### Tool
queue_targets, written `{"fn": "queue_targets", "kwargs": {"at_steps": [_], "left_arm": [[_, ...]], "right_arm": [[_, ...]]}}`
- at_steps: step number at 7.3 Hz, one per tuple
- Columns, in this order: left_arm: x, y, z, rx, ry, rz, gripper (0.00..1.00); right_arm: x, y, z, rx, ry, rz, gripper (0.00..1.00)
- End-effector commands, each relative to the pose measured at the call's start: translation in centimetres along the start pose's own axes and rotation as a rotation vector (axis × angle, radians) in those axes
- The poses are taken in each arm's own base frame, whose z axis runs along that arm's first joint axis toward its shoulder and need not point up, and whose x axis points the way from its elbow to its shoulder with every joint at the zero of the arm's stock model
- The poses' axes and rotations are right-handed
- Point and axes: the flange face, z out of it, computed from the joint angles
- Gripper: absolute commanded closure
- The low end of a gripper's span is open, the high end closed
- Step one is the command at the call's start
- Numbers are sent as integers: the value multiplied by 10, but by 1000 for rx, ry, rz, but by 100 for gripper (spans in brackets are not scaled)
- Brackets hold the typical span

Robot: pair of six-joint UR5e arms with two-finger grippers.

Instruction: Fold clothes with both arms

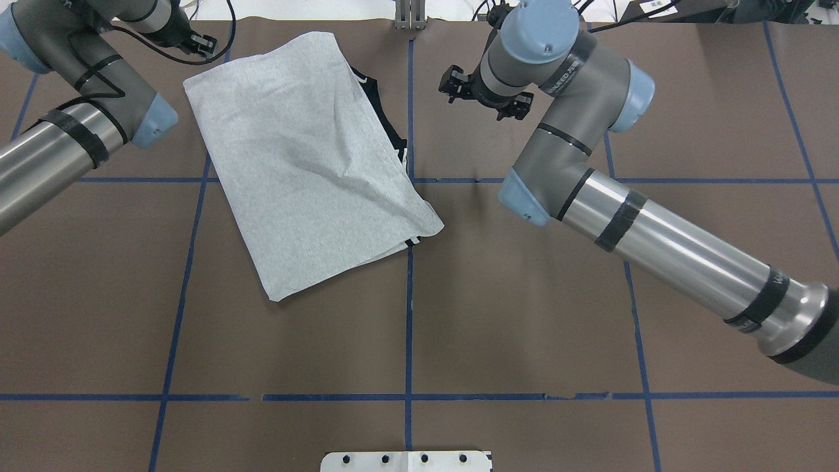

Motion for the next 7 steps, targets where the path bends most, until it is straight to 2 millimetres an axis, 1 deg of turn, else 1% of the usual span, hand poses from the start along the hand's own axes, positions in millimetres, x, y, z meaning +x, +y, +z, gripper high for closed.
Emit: {"fn": "queue_targets", "kwargs": {"at_steps": [1,2,3,4,6,7], "left_arm": [[-14,14,-18,-24,97,-10,0],[-14,25,-25,-22,123,-3,0],[-11,30,-30,-29,154,-2,0],[-12,33,-30,-32,157,-4,0],[-13,34,-29,-34,157,-8,0],[-13,34,-29,-34,157,-8,0]], "right_arm": [[-58,33,29,62,-42,61,1],[-72,49,40,96,-29,56,2],[-81,62,50,100,-31,45,6],[-82,75,58,113,-48,34,17],[-79,84,64,106,-37,26,29],[-79,88,67,102,-34,18,31]]}}
